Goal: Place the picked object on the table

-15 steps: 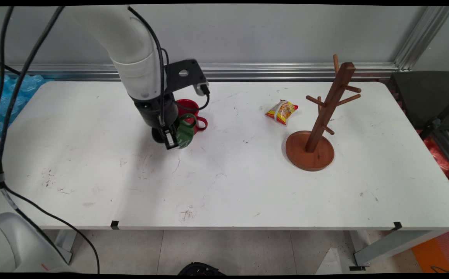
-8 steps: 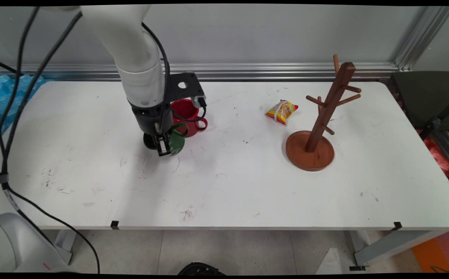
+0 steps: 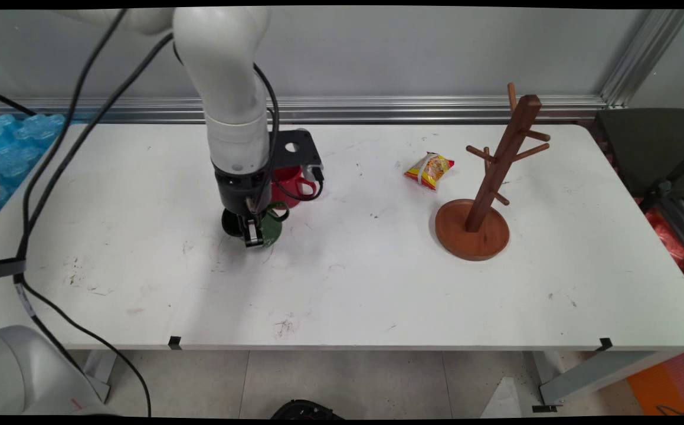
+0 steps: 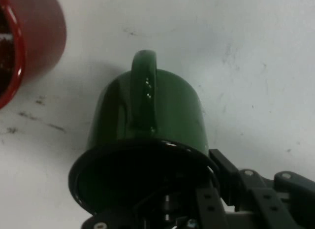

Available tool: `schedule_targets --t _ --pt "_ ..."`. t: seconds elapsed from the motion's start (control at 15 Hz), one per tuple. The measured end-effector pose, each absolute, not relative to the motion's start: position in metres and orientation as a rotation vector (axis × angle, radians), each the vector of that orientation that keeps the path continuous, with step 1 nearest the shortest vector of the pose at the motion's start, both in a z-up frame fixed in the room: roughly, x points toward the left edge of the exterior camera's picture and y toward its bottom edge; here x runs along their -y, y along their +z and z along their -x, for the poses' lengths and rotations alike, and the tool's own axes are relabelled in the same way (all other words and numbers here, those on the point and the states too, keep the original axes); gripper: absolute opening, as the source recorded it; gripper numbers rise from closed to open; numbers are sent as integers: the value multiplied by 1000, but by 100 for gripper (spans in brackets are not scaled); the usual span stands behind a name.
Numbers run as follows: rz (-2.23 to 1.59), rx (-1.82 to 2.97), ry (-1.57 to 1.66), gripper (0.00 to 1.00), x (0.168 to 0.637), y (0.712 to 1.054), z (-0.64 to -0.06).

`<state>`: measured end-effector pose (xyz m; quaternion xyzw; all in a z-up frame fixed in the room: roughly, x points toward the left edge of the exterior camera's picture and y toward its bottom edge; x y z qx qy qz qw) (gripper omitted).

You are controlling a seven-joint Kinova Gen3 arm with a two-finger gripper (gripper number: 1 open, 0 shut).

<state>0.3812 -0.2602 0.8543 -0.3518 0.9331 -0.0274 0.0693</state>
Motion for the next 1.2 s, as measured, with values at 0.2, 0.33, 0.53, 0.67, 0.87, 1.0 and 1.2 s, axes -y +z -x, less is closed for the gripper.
schedule_targets --t 0.2,0.33,0.53,0.67,0.87,1.0,1.2 --pt "1049 -2800 -68 0 265 848 -377" --pt "1046 -2788 -60 0 270 843 -374" --pt "1048 -2770 -48 0 276 836 -370" --pt "1054 -2755 -34 0 278 832 -367" --pt "1058 -2740 -18 100 281 828 -363" --pt "1061 -2735 -12 100 283 825 -361" --pt "1064 -2734 -15 100 286 822 -361"
